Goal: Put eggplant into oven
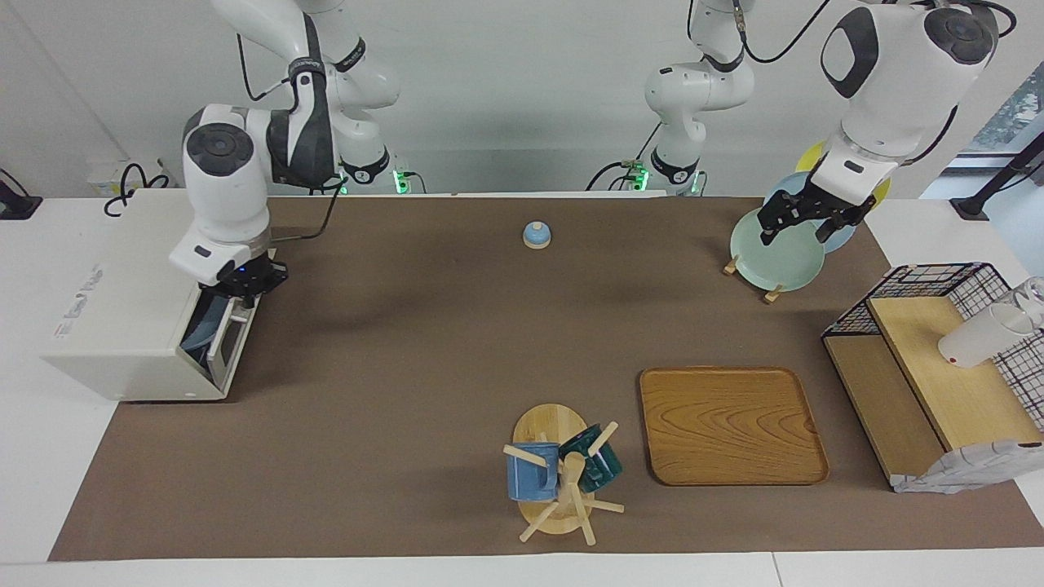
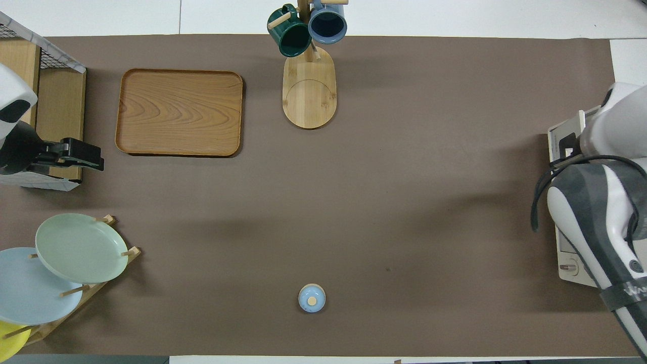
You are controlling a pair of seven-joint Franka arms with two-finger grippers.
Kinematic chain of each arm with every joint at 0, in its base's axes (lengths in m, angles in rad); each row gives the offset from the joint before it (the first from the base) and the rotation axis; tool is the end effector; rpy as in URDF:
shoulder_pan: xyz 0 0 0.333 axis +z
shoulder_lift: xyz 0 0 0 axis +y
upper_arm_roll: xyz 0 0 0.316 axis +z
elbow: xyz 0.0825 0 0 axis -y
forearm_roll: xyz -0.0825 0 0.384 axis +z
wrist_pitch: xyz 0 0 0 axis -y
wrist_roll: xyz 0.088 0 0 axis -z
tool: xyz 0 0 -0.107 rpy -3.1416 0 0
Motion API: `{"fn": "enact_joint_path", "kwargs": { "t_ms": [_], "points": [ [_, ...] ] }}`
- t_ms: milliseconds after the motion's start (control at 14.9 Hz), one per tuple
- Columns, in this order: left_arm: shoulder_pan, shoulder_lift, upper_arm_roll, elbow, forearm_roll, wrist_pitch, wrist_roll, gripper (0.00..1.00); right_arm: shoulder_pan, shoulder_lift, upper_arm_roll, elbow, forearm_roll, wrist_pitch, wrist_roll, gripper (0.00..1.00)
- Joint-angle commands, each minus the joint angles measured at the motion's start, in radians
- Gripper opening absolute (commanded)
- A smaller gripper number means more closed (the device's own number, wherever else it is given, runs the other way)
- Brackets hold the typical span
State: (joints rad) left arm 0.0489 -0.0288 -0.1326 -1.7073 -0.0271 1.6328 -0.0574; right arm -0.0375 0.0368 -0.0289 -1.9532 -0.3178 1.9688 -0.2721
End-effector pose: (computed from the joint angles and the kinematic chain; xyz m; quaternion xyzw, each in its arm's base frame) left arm 0.5449 -0.0494 0.5810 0.9996 -0.0119 -0.0237 0.0100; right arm 0.5629 -0.0575 0.4589 0.9756 0.1639 -0.0349 0.1419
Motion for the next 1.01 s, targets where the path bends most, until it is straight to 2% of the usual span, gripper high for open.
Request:
{"fn": "enact_joint_path", "kwargs": {
  "t_ms": [0, 201, 403, 604, 806, 873, 940],
  "points": [
    [0.017, -0.02, -0.01, -0.015, 0.016, -0.001, 0.007, 1.0, -0.033, 0.022, -0.003, 0.038, 0.065, -0.039, -0.042, 0.0],
    [0.017, -0.02, -0.01, -0.015, 0.016, -0.001, 0.007, 1.0, -0.033, 0.035, -0.002, 0.25, 0.178, -0.259, -0.033, 0.0],
    [0.017, -0.02, -0.01, -0.014, 0.016, -0.001, 0.007, 1.0, -0.019, 0.031, 0.006, 0.359, 0.212, -0.379, 0.003, 0.0],
    [0.017, -0.02, -0.01, -0.015, 0.016, -0.001, 0.007, 1.0, -0.002, 0.032, 0.044, 0.395, 0.217, -0.445, 0.208, 0.0],
    [0.017, -0.02, -0.01, -0.015, 0.016, -0.001, 0.007, 1.0, -0.013, 0.035, 0.055, 0.399, 0.248, -0.469, 0.234, 0.0],
    [0.017, -0.02, -0.01, -0.015, 0.016, -0.001, 0.007, 1.0, -0.015, 0.034, 0.056, 0.398, 0.273, -0.479, 0.237, 0.04],
    [0.016, -0.02, -0.01, -0.015, 0.016, -0.001, 0.007, 1.0, -0.016, 0.031, 0.052, 0.396, 0.284, -0.485, 0.237, 0.14]
  ]
}}
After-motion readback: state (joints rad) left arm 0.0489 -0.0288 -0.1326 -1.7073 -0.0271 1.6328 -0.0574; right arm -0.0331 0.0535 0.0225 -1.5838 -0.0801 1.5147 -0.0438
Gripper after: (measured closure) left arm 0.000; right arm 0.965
